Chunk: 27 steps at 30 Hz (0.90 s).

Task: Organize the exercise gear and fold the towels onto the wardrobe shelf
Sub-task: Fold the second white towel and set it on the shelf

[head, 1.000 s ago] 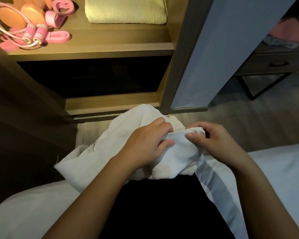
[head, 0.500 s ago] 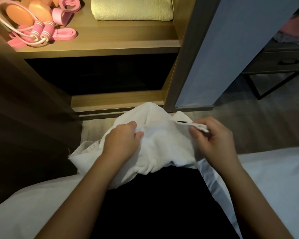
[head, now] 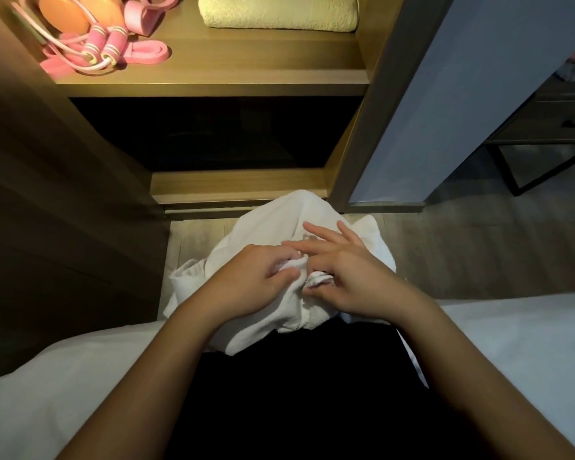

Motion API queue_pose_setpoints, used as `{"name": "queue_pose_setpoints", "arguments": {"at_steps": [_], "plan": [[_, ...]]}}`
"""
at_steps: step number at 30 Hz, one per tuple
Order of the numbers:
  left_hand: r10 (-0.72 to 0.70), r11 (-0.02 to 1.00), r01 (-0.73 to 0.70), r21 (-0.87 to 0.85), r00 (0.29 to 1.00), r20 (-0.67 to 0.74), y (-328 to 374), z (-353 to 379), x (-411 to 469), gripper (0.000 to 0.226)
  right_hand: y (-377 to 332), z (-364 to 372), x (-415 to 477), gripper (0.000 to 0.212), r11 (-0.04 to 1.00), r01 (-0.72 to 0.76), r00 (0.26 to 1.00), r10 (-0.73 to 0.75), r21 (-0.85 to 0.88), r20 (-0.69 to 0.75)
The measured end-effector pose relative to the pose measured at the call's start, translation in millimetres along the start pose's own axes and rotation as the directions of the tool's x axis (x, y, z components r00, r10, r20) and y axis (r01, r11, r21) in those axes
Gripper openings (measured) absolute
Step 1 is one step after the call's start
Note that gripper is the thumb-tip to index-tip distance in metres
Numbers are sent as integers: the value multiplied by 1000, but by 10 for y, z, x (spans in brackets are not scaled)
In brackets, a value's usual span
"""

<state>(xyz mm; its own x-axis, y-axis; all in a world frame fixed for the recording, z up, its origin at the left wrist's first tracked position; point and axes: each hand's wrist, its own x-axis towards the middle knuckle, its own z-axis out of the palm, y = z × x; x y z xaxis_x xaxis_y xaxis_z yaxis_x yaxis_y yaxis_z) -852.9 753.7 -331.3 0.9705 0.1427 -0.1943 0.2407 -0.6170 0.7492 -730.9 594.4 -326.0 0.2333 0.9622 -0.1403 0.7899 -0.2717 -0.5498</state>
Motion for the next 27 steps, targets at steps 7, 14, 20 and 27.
{"name": "queue_pose_setpoints", "arguments": {"at_steps": [7,14,20,27], "plan": [[-127,955,112,274,991,40,-185,-245,-174,32,112,-68,-34,17,989,-94,989,81,-111,-124],[-299,935,250,253,937,180,-332,-573,-369,55,188,-165,-90,16,971,-171,977,146,-168,-152],[-336,929,309,206,936,109,-487,-630,-531,25,189,-191,-144,15,954,-256,964,241,-157,-111],[-64,935,88,344,995,-80,12,-316,-389,18,-182,-357,-165,22,999,43,995,-44,-12,-86]]}}
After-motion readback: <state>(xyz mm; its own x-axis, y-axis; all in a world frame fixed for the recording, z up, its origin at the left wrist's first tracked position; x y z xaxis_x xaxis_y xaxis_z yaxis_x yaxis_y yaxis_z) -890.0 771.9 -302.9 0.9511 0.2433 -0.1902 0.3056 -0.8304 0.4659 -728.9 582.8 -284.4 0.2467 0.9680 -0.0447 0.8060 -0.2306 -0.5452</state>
